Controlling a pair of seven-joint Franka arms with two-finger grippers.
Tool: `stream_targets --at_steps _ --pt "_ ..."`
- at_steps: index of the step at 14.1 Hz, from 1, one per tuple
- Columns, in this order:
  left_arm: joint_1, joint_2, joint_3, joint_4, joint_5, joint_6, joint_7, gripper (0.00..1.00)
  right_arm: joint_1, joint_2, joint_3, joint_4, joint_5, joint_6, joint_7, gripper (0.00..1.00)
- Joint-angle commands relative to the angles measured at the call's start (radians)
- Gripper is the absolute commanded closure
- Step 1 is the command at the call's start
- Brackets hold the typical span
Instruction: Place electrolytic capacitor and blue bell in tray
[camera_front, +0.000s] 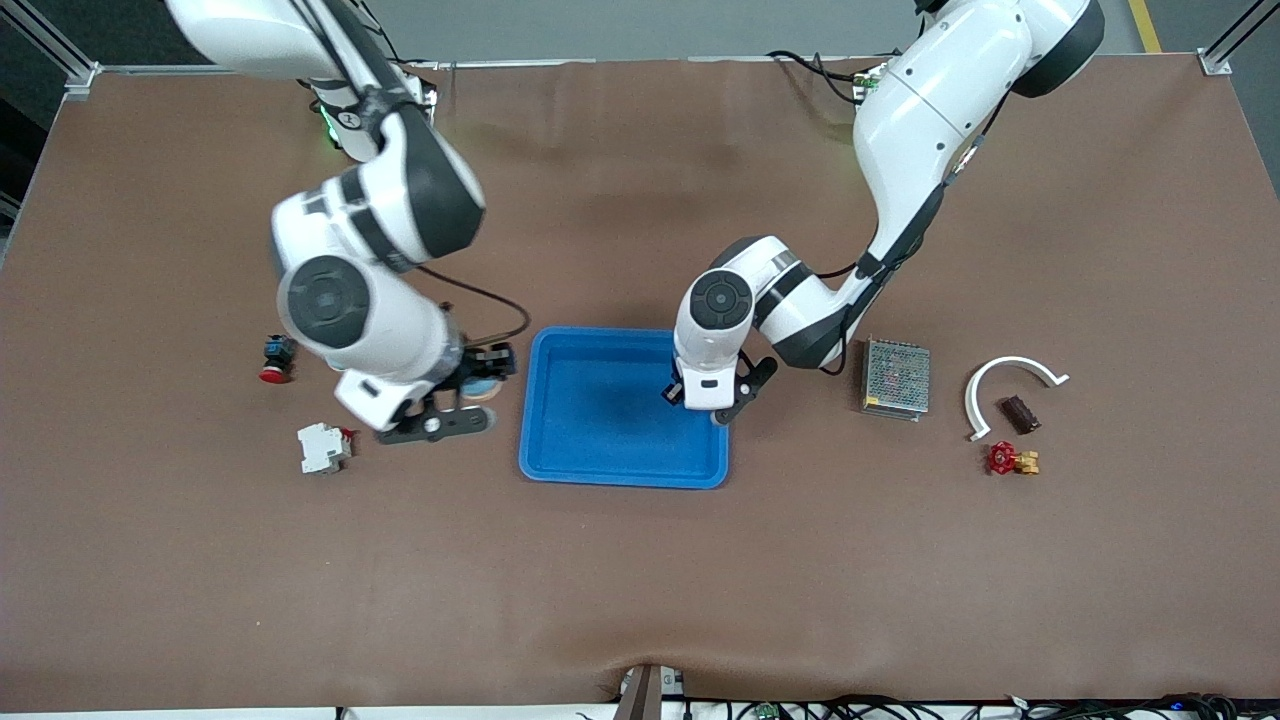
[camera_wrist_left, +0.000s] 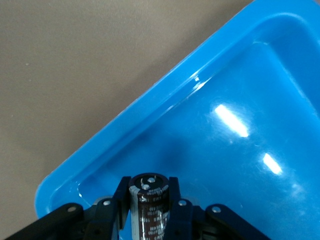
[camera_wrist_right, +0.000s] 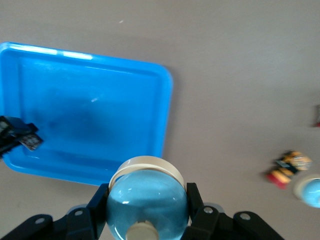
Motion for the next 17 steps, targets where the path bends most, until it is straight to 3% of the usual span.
stream_targets --at_steps 1,2,4,5,9,17 --pt "-0.009 0.017 0.008 0.024 0.016 0.006 -0.018 1.0 0.071 -0.024 -0.011 -0.133 0.008 0.129 0.11 0.68" --pt "-0.008 0.017 0.008 0.024 0.015 0.005 -0.017 0.9 0.088 -0.03 -0.012 -0.177 0.008 0.178 0.121 0.68" --pt "-0.003 0.012 0.008 0.024 0.016 0.003 -0.024 0.24 0.111 -0.05 -0.012 -0.278 0.008 0.279 0.133 0.68" --pt "0.001 0.006 0.008 0.024 0.022 -0.001 -0.025 0.0 0.125 -0.058 -0.012 -0.332 0.008 0.336 0.138 0.68" --pt "0.07 -0.075 0.007 0.024 0.028 -0.056 -0.007 0.0 0.178 -0.052 -0.012 -0.454 0.008 0.509 0.17 0.68" --pt "0.271 -0.264 -0.002 0.012 0.013 -0.268 0.318 0.0 0.206 0.019 -0.015 -0.457 -0.001 0.585 0.184 0.68"
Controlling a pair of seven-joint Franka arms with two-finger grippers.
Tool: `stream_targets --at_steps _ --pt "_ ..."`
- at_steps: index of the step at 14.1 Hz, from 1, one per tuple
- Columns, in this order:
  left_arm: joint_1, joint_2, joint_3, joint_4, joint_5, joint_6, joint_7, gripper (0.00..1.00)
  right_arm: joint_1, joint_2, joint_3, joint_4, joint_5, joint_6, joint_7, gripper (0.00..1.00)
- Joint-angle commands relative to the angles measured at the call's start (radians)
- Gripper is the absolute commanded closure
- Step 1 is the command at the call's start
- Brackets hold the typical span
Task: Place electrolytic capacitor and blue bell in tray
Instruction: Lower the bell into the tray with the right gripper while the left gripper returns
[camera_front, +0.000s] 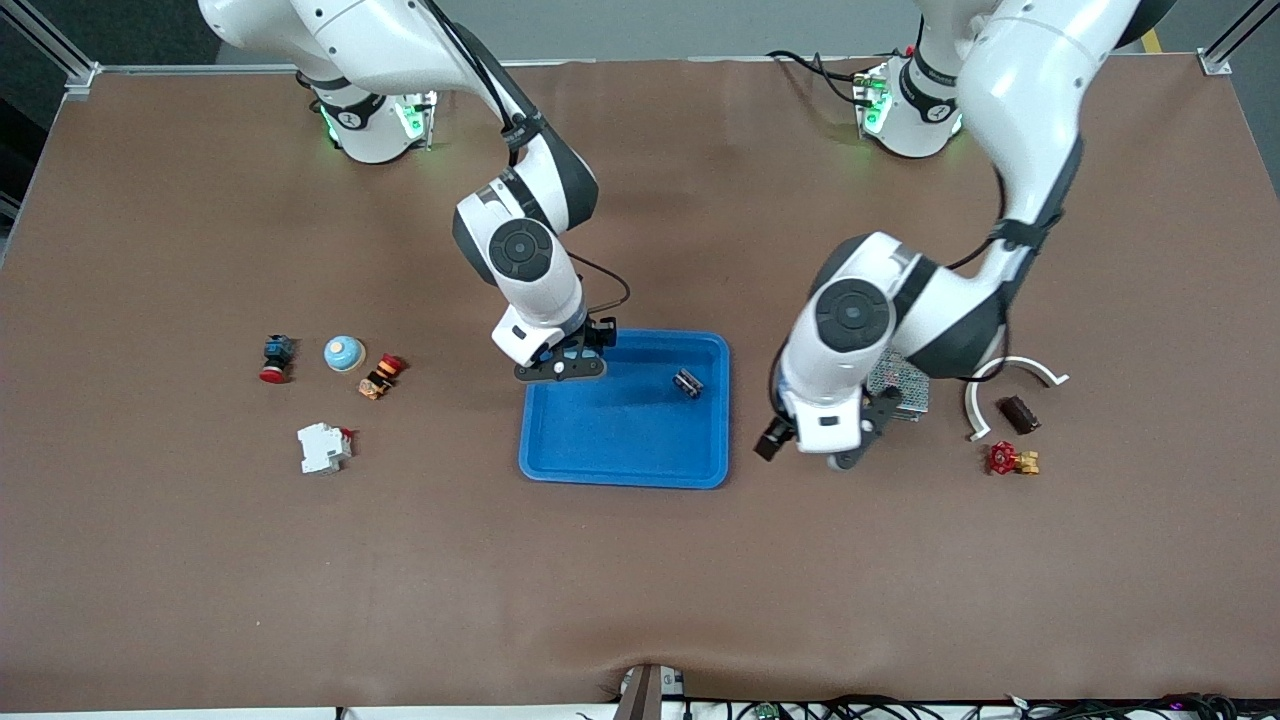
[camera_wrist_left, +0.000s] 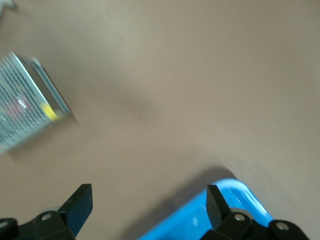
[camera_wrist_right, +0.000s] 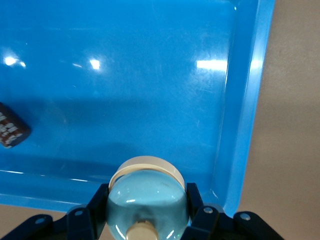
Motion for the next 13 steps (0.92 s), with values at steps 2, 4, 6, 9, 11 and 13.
stream_targets --at_steps 2,4,6,9,11,13 --pt "0.096 -0.073 -0.01 -0.043 0.006 -0.079 0.173 0.0 0.013 0.021 -0.014 -0.01 -0.003 0.047 0.012 0.68" --pt "0.14 -0.087 -0.012 -0.049 0.003 -0.114 0.255 0.0 -0.002 0.038 -0.016 -0.006 -0.009 0.065 0.012 0.68" --pt "0.201 -0.103 -0.01 -0.077 0.005 -0.128 0.346 0.0 -0.002 0.061 -0.017 -0.002 -0.009 0.094 0.012 0.68" --pt "0.298 -0.114 -0.012 -0.118 0.005 -0.128 0.467 0.0 -0.002 0.104 -0.017 0.002 -0.009 0.149 0.011 0.67" --pt "0.346 -0.111 -0.01 -0.132 0.011 -0.122 0.512 0.0 0.001 0.112 -0.017 0.004 -0.009 0.154 0.011 0.67" --pt "0.401 -0.111 -0.01 -0.155 0.014 -0.11 0.579 0.0 0.002 0.113 -0.017 0.004 -0.01 0.154 0.011 0.66"
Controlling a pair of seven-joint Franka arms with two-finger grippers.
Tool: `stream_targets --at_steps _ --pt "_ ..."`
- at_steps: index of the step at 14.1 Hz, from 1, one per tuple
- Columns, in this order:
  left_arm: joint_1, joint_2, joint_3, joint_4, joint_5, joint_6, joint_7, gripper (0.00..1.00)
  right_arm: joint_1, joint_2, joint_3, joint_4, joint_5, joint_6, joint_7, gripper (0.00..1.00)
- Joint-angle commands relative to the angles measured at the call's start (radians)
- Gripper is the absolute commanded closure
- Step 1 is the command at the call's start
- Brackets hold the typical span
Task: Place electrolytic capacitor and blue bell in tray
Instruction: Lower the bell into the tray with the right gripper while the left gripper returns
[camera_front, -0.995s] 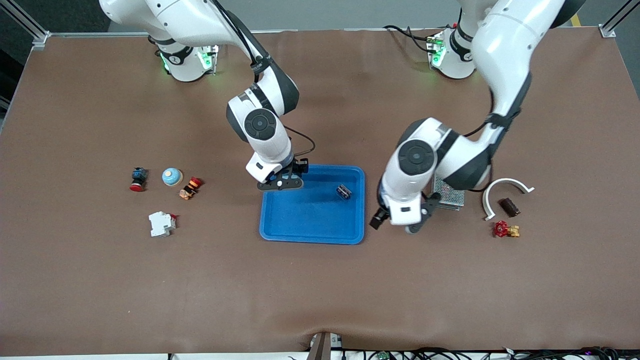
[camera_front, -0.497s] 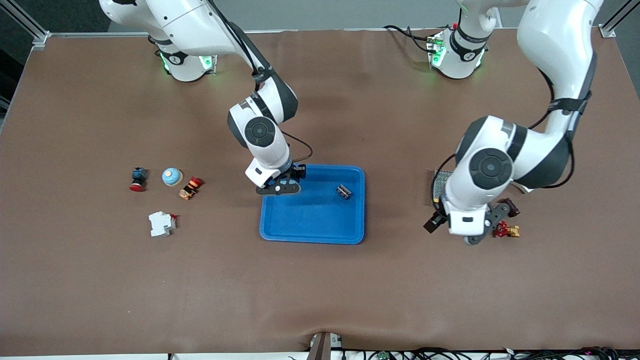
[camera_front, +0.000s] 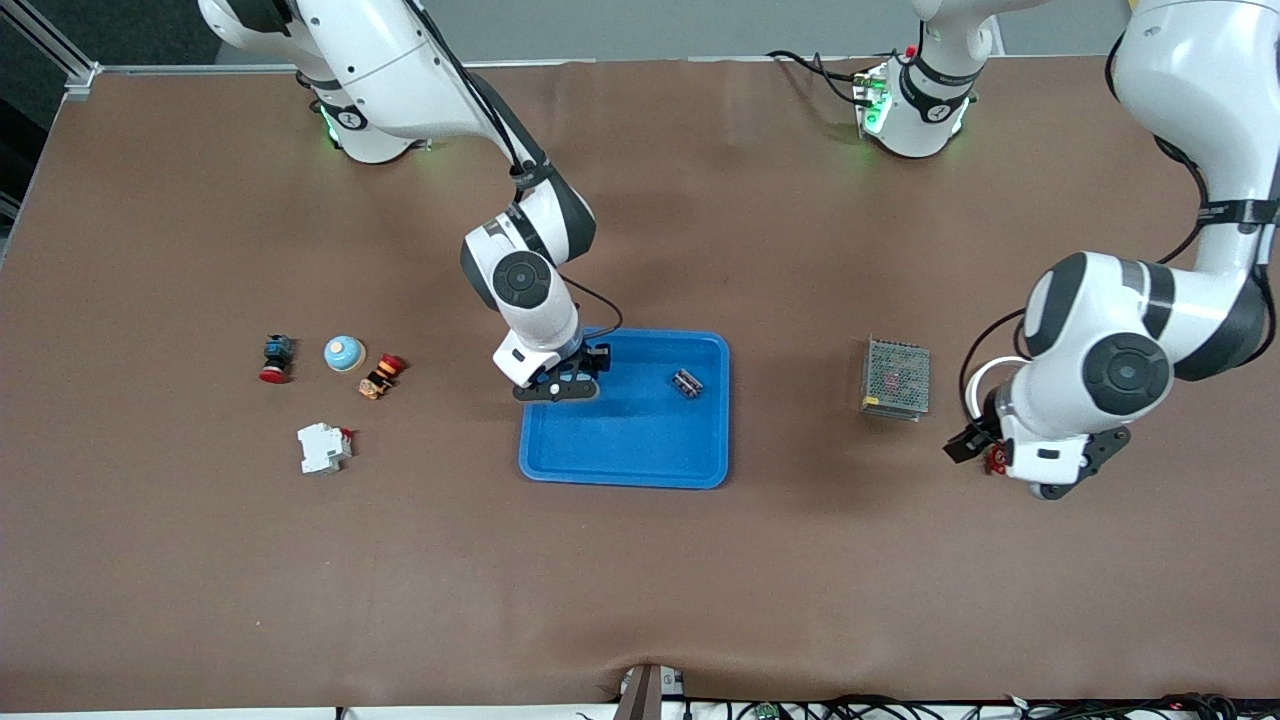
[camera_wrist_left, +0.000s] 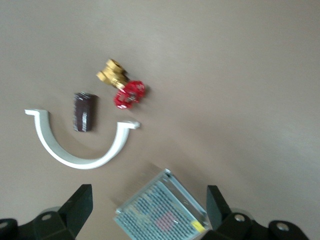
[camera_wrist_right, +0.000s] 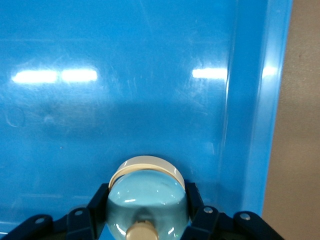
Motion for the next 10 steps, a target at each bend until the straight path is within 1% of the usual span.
stream_targets --at_steps 1,2,3,4,8,9,10 --pt "0.068 -0.035 -0.01 -0.065 0.015 0.024 0.087 0.0 0.001 -0.001 0.001 0.009 -0.009 0.0 0.009 0.57" --pt "0.091 -0.036 -0.01 -0.085 0.017 0.038 0.121 0.0 -0.001 -0.001 0.001 0.009 -0.009 -0.001 0.009 0.39" --pt "0.108 -0.041 -0.01 -0.11 0.018 0.059 0.15 0.0 -0.001 -0.002 0.001 0.009 -0.011 -0.001 0.009 0.12" --pt "0.128 -0.053 -0.009 -0.14 0.018 0.09 0.176 0.0 0.001 -0.004 0.001 0.009 -0.009 -0.006 0.009 0.0" --pt "0.201 -0.076 -0.01 -0.268 0.06 0.236 0.261 0.0 -0.001 -0.018 0.001 0.009 -0.009 -0.02 -0.001 0.0" --pt "0.217 -0.081 -0.01 -0.301 0.083 0.277 0.262 0.04 -0.001 -0.039 0.002 0.009 -0.008 -0.032 -0.003 0.0" --pt "0.235 -0.079 -0.01 -0.329 0.098 0.322 0.262 0.06 -0.002 -0.069 0.001 0.014 -0.009 -0.064 -0.004 0.0"
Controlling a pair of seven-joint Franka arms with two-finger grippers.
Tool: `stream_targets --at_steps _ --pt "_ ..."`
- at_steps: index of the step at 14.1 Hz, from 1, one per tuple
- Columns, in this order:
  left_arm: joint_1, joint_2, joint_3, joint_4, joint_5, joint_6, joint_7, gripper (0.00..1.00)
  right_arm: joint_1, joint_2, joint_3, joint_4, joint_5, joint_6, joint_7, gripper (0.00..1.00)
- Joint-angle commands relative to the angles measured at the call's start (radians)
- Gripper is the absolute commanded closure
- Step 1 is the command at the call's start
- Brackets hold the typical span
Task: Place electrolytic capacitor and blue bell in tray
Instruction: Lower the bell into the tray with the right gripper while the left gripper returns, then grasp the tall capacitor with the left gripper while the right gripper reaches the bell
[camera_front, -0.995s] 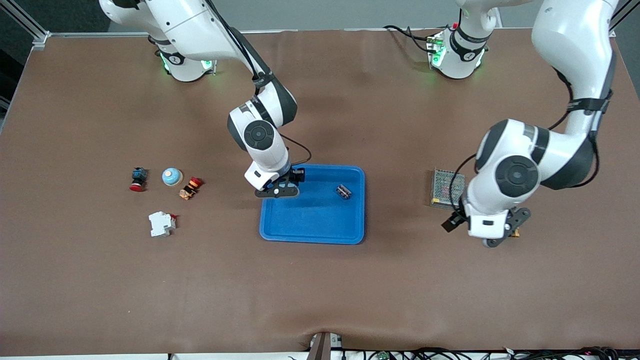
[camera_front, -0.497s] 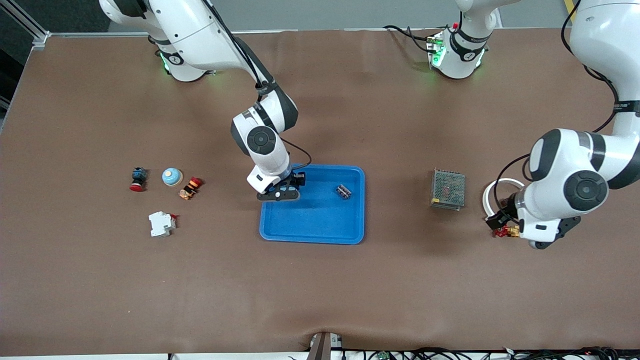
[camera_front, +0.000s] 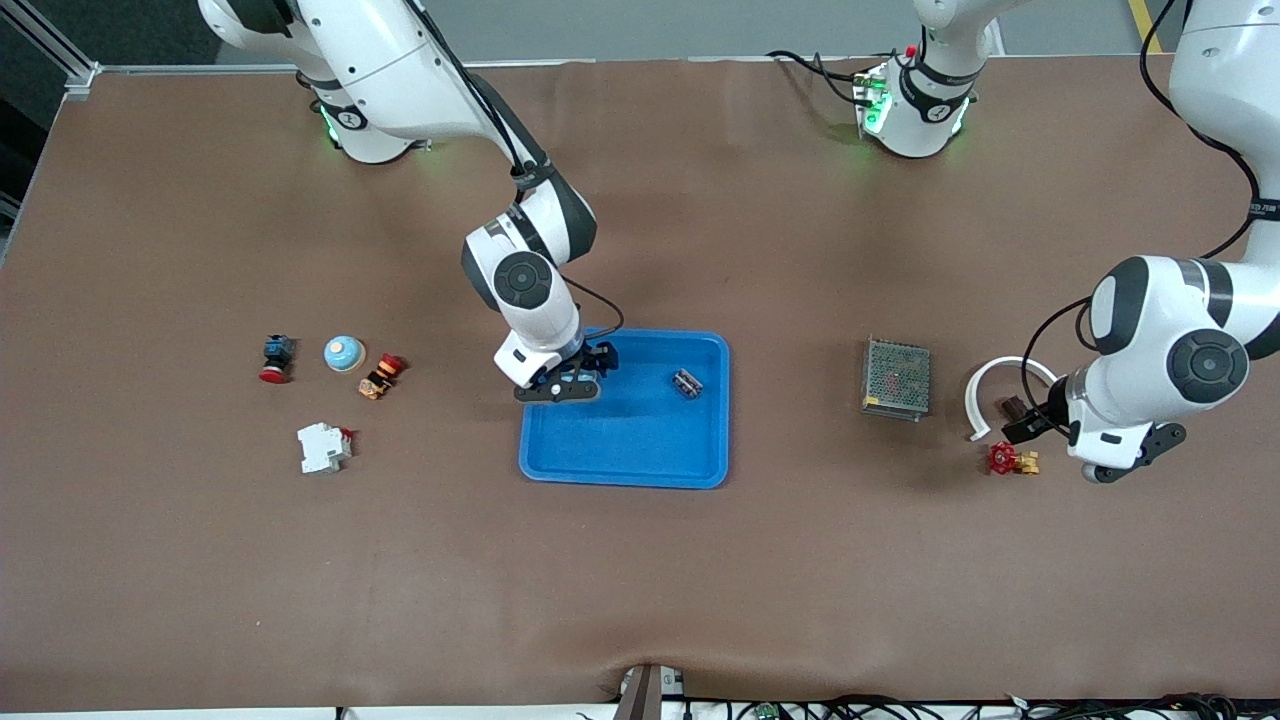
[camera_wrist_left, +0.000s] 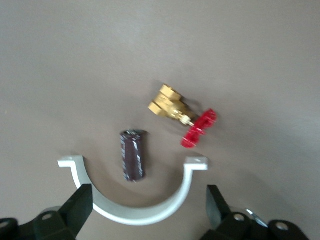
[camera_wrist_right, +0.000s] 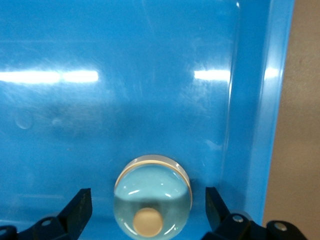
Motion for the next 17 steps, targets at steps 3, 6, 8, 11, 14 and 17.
stream_targets --at_steps 3,6,8,11,14,17 --pt "0.075 -0.052 -0.008 -0.181 0.075 0.198 0.028 0.1 -0.045 -0.165 -0.006 0.056 -0.009 -0.265 -0.039 0.0" --pt "0.101 -0.03 -0.008 -0.195 0.094 0.249 0.031 0.14 -0.114 -0.279 -0.006 0.075 -0.008 -0.461 -0.16 0.0" --pt "0.11 -0.018 -0.008 -0.197 0.095 0.264 0.031 0.22 -0.168 -0.343 -0.006 0.076 -0.008 -0.558 -0.246 0.0" --pt "0.112 0.007 -0.008 -0.195 0.094 0.281 0.031 0.3 -0.278 -0.413 -0.007 0.076 -0.009 -0.658 -0.439 0.0" --pt "0.115 0.028 -0.008 -0.192 0.094 0.312 0.031 0.3 -0.428 -0.442 -0.007 0.073 -0.015 -0.701 -0.698 0.0" --pt "0.116 0.056 -0.004 -0.188 0.098 0.33 0.029 0.33 -0.56 -0.439 -0.007 0.073 -0.06 -0.695 -0.935 0.0"
